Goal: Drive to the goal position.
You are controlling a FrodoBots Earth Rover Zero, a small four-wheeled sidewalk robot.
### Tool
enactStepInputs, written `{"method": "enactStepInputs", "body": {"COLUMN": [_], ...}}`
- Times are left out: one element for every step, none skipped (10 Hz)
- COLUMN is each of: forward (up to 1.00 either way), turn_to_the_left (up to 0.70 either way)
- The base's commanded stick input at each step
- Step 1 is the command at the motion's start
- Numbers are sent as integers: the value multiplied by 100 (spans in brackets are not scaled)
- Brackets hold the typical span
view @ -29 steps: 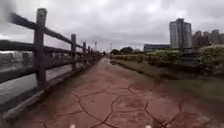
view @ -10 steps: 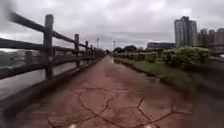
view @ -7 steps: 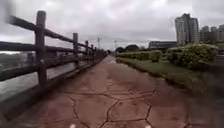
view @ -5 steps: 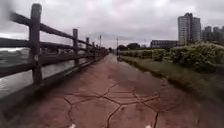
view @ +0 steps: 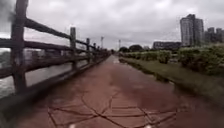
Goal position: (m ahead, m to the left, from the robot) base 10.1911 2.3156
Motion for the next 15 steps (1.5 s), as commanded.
{"method": "enactStepInputs", "body": {"forward": [85, 85, 85, 85, 85, 85, 85, 85, 85, 85, 85, 85, 85, 85, 85], "turn_to_the_left": [1, 1, 1, 1, -4, -13, -30, -33, -17, -6, 1, 1, 1, 1, 1]}}
